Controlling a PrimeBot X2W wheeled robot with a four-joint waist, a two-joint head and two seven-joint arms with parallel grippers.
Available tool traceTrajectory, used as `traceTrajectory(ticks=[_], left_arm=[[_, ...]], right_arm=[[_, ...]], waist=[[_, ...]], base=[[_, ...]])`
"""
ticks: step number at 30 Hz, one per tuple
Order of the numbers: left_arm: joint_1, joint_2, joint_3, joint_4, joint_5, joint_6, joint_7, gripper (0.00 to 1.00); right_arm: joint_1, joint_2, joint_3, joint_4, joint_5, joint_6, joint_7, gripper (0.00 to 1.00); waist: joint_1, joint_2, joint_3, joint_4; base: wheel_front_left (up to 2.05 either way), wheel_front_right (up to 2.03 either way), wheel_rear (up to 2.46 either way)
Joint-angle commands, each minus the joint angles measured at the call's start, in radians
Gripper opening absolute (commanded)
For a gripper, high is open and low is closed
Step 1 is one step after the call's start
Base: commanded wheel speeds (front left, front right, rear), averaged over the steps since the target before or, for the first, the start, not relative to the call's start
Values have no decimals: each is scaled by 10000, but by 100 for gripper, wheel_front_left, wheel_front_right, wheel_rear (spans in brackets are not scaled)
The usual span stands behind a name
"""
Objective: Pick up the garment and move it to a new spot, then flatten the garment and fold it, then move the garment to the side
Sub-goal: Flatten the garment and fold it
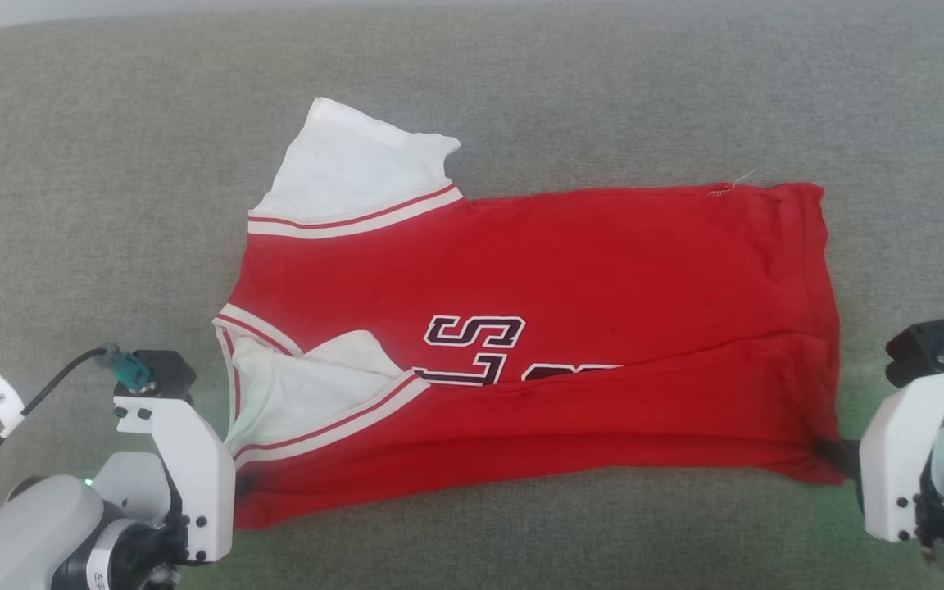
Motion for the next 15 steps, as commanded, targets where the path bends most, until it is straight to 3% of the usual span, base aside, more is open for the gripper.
traceTrajectory(ticks=[1,2,8,15], left_arm=[[-18,-102,-164,412,122,-92,-56,79],[-91,-147,-136,555,143,-121,-135,100],[-441,184,141,445,191,-96,-80,100],[-771,1169,515,-669,394,255,186,100]], right_arm=[[-86,184,163,334,-80,-14,-216,49],[-179,230,197,422,-70,-14,-317,100],[-273,155,130,495,-226,-17,-771,100],[-311,405,-93,-273,-315,-8,-1662,100]], waist=[[0,-1,-25,-41],[0,-1,-51,-64],[0,-1,-319,-231],[0,-1,-549,-661]], base=[[0,0,0],[0,0,0],[0,0,0],[0,0,0]])
